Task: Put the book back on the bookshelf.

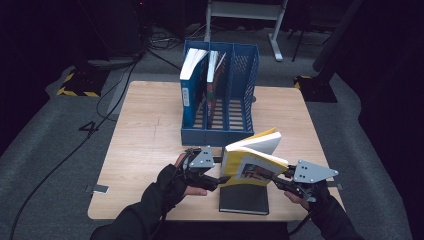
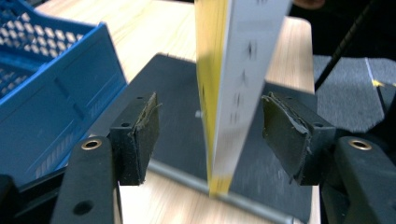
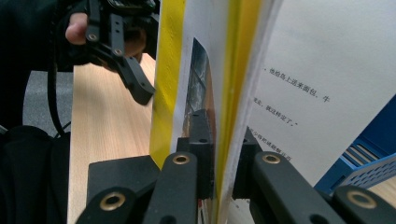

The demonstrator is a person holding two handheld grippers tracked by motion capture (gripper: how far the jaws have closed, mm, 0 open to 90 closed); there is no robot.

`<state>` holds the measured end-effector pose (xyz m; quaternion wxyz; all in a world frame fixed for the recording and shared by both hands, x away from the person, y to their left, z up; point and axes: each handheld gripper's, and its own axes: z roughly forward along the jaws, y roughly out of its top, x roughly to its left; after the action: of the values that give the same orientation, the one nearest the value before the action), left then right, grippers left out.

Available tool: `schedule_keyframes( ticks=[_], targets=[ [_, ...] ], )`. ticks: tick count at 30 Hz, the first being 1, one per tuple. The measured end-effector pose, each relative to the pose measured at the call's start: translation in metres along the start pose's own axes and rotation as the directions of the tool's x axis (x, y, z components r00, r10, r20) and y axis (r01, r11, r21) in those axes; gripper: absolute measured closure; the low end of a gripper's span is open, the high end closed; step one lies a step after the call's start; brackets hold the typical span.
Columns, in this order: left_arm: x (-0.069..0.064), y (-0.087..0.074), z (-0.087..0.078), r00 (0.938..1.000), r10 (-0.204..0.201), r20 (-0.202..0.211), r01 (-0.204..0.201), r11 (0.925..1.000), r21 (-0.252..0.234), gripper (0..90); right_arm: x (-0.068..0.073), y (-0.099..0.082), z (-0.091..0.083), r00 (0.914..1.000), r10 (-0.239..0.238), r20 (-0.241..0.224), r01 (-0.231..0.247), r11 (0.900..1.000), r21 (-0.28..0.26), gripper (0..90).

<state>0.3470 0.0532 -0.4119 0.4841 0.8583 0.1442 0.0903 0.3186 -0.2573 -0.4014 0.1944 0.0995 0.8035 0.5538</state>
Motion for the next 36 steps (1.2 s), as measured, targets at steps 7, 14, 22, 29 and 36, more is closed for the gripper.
schedule_keyframes(
  ticks=[7,14,22,29,36],
  targets=[
    [0.000,0.025,0.007,0.9997,0.005,0.022,-0.003,0.9949,-0.101,40.8,0.000,0.000,-0.001,1.0000,-0.001,0.000,0.001,1.0000,0.006,79.4],
    [-0.004,0.046,0.007,0.9989,0.042,0.021,-0.038,0.9894,-0.140,42.4,-0.002,-0.002,-0.008,0.9992,0.007,0.039,-0.007,0.9998,0.017,73.8],
    [-0.004,0.064,-0.002,0.9991,0.042,0.001,-0.042,0.9853,-0.166,44.6,-0.009,-0.006,-0.021,0.9958,0.028,0.087,-0.029,0.9995,0.009,68.5],
    [-0.006,0.080,-0.007,0.9976,0.069,-0.005,-0.069,0.9869,-0.146,45.8,-0.011,-0.009,-0.025,0.9934,0.041,0.108,-0.043,0.9990,0.015,66.0],
    [-0.009,0.088,-0.005,0.9953,0.096,-0.009,-0.097,0.9879,-0.121,49.5,-0.011,-0.009,-0.025,0.9924,0.037,0.118,-0.039,0.9990,0.020,62.9]
  ],
)
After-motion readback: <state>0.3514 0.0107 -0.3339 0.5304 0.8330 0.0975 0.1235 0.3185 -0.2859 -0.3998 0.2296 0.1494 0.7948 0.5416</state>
